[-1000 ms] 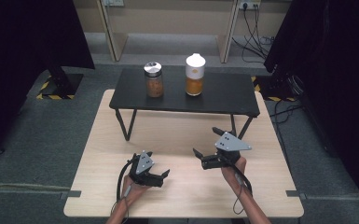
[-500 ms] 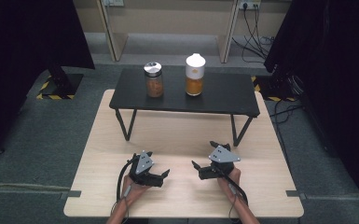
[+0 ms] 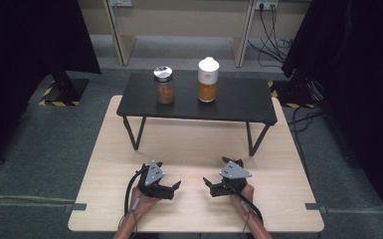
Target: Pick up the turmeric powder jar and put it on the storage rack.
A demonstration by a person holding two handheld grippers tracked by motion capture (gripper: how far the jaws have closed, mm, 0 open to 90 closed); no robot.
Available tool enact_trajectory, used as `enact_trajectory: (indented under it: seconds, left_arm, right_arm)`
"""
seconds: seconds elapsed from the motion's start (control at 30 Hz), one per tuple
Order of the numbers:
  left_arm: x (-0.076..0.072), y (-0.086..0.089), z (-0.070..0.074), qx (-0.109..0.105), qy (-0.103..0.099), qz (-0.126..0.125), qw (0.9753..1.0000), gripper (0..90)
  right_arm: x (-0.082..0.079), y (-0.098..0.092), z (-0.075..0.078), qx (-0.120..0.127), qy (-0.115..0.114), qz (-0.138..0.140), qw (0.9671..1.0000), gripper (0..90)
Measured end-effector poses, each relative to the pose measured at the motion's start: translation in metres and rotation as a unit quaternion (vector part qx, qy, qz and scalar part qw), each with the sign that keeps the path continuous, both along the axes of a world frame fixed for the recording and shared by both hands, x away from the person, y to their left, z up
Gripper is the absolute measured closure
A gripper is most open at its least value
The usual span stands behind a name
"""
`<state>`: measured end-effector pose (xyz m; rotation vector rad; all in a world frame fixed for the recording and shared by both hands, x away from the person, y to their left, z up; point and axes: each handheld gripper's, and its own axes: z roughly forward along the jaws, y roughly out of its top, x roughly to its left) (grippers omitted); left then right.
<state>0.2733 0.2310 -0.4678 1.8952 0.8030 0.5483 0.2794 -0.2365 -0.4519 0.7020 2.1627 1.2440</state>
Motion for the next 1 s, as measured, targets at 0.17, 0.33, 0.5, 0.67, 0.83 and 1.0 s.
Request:
enact_trajectory:
  seconds: [0.17, 0.33, 0.5, 0.67, 0.83, 1.0]
  left_arm:
    - [0.0005, 0.0014, -0.0003, -0.002, 0.000, 0.001, 1.0000, 1.5]
    - [0.0006, 0.0010, 0.0000, -0.001, 0.001, 0.001, 1.0000, 1.6]
    - [0.0001, -0.0003, 0.0001, 0.000, 0.001, 0.001, 1.0000, 1.6]
    - [0.0006, -0.0005, 0.0005, 0.002, 0.002, 0.001, 1.0000, 1.6]
    - [0.0008, -0.0008, 0.0007, 0.002, 0.002, 0.001, 1.0000, 1.7]
    - [0.0009, -0.0014, 0.0011, 0.004, 0.003, 0.002, 1.0000, 1.6]
  right_arm:
    - [-0.0002, 0.0005, -0.0045, -0.001, 0.011, -0.008, 0.9999, 0.2]
    - [-0.0033, 0.0063, -0.0062, -0.018, 0.005, -0.010, 0.9998, 0.2]
    - [-0.0037, 0.0038, -0.0071, -0.008, 0.006, -0.016, 0.9998, 0.2]
    - [-0.0041, 0.0040, -0.0072, -0.009, 0.005, -0.016, 0.9998, 0.3]
    - [-0.0044, 0.0041, -0.0073, -0.010, 0.004, -0.016, 0.9998, 0.2]
    - [-0.0039, 0.0036, -0.0075, -0.008, 0.006, -0.017, 0.9998, 0.3]
